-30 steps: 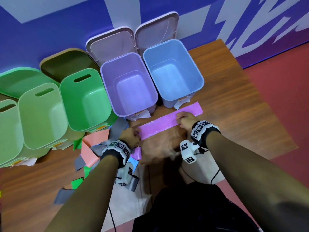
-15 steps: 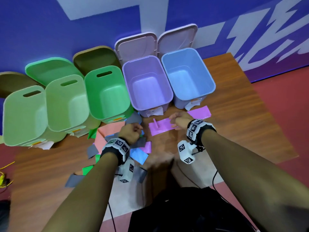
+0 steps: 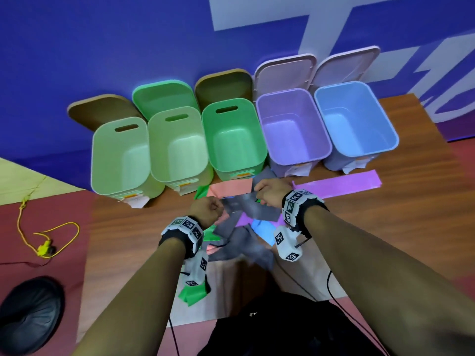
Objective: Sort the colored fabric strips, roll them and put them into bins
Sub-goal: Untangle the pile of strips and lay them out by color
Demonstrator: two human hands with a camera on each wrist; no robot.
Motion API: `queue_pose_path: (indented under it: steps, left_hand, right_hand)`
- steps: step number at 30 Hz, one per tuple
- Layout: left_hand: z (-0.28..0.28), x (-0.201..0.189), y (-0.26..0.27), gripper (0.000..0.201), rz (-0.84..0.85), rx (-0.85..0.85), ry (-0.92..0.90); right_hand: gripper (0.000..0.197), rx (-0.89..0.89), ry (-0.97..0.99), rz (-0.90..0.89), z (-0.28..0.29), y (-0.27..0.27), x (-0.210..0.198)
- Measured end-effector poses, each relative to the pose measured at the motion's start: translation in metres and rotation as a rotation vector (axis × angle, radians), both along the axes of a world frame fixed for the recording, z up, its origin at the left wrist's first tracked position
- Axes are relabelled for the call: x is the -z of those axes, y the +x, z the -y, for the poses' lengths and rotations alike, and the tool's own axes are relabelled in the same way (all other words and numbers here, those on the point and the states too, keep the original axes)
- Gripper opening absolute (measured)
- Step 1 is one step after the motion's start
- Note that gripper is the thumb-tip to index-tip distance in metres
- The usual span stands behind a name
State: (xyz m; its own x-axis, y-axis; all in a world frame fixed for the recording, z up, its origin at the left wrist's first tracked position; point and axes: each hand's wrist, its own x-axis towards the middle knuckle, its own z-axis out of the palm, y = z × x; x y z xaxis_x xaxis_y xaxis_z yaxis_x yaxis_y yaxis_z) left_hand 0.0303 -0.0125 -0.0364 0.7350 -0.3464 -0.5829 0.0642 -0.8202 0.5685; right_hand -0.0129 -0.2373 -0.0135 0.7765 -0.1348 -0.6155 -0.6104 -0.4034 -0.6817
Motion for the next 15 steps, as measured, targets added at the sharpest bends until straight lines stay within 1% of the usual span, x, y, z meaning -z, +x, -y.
queue_pose_path:
  steps: [2, 4, 6, 9, 12, 13, 15]
  left_hand:
    - [-0.011, -0.001, 0.002, 0.012, 0.003, 0.028, 0.029]
    - [-0.020, 0.001, 0.005, 0.012, 0.017, 0.047, 0.061]
    - [-0.025, 0.002, 0.007, 0.018, 0.030, 0.071, 0.088]
    - [-0.030, 0.010, 0.011, 0.025, 0.023, 0.122, 0.099]
    - [-0.034, 0.033, 0.019, 0.046, 0.028, 0.224, 0.148]
    - [-0.032, 0.028, 0.017, 0.048, 0.032, 0.265, 0.159]
    - [-0.028, 0.016, 0.012, 0.039, 0.035, 0.297, 0.158]
  right_hand:
    - [0.033, -0.063, 0.015, -0.009, -0.014, 0.005, 0.001]
    - [0.031, -0.083, -0.090, -0.018, -0.026, 0.009, 0.003]
    - [0.027, -0.030, -0.091, 0.014, -0.033, 0.010, 0.010]
    - [0.028, 0.022, -0.078, 0.088, -0.041, 0.011, 0.013]
    - [0.034, 0.056, -0.054, 0.175, -0.044, 0.012, 0.013]
    - [0.036, 0.078, -0.050, 0.200, -0.044, 0.012, 0.015]
    - [0.035, 0.116, -0.030, 0.199, -0.043, 0.013, 0.015]
